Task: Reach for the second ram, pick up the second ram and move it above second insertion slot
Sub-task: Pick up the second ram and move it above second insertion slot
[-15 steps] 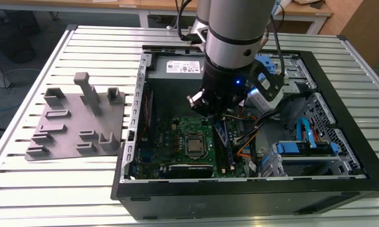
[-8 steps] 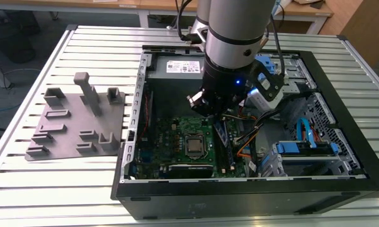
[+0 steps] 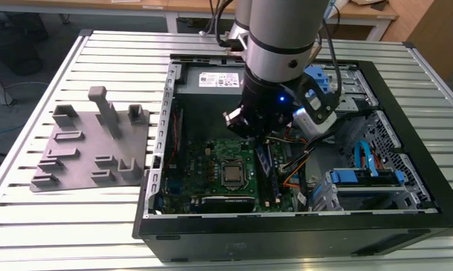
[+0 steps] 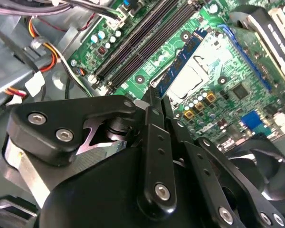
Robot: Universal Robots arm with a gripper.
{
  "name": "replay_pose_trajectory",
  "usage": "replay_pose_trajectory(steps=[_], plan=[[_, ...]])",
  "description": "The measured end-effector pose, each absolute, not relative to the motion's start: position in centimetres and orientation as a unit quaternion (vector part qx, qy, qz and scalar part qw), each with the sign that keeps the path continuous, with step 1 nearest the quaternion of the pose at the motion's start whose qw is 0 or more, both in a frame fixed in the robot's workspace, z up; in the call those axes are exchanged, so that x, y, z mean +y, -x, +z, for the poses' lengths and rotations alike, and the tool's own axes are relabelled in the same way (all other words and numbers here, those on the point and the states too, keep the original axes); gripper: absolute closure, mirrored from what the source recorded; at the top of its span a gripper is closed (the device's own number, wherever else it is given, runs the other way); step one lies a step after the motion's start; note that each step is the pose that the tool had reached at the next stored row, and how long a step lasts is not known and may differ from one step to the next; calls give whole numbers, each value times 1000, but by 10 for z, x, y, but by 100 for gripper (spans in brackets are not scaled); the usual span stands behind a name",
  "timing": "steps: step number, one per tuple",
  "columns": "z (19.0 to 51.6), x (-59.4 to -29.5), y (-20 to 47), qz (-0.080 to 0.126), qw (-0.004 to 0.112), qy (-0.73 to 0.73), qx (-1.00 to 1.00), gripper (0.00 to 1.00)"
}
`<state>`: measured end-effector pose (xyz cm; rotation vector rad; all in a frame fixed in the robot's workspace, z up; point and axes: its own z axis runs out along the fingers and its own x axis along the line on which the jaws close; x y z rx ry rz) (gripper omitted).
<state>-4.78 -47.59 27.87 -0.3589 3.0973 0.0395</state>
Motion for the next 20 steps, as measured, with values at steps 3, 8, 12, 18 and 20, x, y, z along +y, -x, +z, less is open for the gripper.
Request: replay_pose_trajectory(steps=[3, 8, 12, 18, 20], plan=[[278, -476, 48, 12, 12, 87, 996, 86], [276, -476, 48, 12, 13, 42, 999, 86], [276, -476, 48, 13, 13, 22, 1000, 86], [275, -476, 48, 34, 13, 3, 999, 86], [275, -476, 48, 34, 13, 3, 999, 86]])
